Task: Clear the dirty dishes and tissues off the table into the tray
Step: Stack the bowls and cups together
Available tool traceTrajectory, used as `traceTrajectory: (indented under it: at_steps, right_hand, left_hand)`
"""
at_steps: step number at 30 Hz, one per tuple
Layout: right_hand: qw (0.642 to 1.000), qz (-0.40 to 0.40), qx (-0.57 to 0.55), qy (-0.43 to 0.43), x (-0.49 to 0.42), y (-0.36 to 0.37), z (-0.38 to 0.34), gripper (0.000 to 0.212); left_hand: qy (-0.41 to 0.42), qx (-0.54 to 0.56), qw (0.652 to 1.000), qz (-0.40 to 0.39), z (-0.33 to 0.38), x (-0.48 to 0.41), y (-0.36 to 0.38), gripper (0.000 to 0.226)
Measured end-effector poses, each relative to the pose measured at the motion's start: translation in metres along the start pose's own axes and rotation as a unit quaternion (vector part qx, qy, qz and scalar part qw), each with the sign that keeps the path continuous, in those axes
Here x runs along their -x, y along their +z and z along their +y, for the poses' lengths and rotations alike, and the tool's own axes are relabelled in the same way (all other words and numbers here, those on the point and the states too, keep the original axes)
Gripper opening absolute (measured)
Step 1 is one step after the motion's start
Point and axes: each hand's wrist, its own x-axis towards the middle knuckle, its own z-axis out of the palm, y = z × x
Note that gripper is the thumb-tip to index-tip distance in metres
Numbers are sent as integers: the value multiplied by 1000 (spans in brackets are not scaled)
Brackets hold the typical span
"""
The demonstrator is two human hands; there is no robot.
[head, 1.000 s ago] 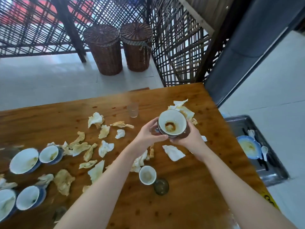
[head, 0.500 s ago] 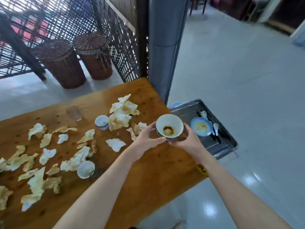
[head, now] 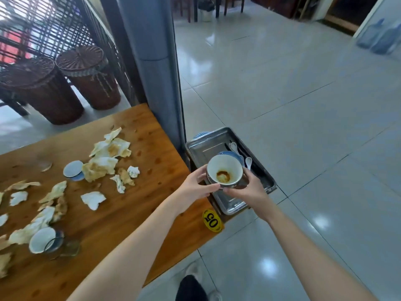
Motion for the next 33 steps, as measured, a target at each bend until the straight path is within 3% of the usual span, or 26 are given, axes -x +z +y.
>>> traceTrajectory:
  at_steps: [5,16,20,33]
  right_hand:
    - [1000,-5,1,16,-31,-22,13,78]
    - [996,-30,19,81,-150,-68,29,89]
    - [995,-48,34,84,-195,-74,27,89]
    - [973,-179,72,125,-338,-52,63,85]
  left_hand:
    - [-5,12,1000,-5,-5,-39,7,72]
    - [-75,81,994,11,-3,-161,6,78]
    - [-86,104,991,16,2,-200,-3,65]
    - [-156,209,953,154,-24,-299,-46,68]
